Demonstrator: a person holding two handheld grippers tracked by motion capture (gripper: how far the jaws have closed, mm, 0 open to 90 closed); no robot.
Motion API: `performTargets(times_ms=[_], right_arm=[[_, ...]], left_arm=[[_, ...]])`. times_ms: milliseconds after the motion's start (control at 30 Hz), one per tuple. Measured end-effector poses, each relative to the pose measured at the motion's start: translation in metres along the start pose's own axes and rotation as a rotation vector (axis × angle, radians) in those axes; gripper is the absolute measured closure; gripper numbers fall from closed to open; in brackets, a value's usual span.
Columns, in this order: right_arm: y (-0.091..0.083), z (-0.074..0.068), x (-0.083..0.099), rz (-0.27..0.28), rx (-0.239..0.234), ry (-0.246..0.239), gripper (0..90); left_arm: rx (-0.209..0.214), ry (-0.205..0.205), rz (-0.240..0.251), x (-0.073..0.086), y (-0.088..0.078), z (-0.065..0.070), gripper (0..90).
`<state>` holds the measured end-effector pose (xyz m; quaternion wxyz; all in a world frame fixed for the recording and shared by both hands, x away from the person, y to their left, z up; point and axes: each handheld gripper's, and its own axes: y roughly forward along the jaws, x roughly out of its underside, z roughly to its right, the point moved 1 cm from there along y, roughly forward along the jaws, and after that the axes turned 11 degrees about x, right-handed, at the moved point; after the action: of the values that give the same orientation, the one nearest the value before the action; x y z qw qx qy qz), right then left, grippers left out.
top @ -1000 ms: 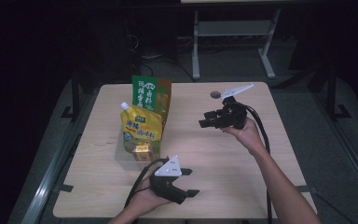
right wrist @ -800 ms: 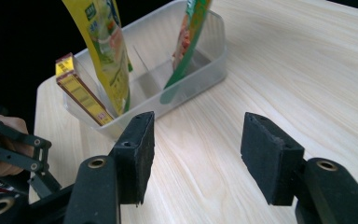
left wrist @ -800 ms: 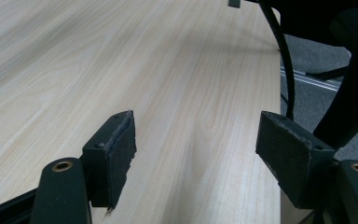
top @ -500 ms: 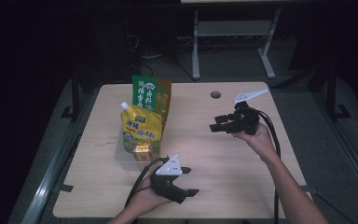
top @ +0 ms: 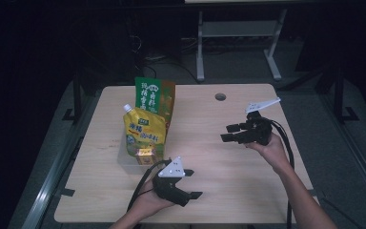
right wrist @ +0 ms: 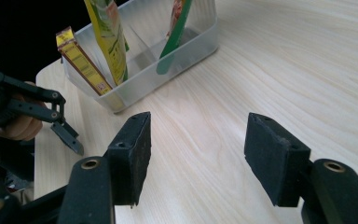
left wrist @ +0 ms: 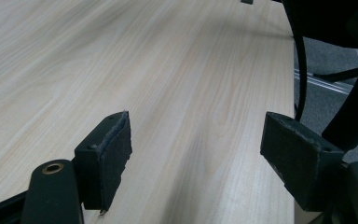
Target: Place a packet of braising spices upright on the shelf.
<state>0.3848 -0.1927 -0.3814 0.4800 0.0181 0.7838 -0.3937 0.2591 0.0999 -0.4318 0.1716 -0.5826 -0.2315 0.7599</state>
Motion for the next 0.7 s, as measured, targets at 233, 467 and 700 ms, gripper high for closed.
performTargets(times_ms=[233,467,700], right_arm=[[-0.003,0.000,0.013,-0.005,0.005,0.015,39.9],[-0.005,0.003,0.033,-0.010,-0.003,0.046,39.5],[-0.008,0.005,0.048,-0.031,-0.012,0.069,39.4]], left_arm=[[-0.006,-0.006,0.002,0.001,-0.001,0.000,23.8],[-0.005,-0.011,0.009,0.001,0.000,-0.001,23.8],[-0.003,-0.017,0.015,0.001,0.000,-0.001,23.8]])
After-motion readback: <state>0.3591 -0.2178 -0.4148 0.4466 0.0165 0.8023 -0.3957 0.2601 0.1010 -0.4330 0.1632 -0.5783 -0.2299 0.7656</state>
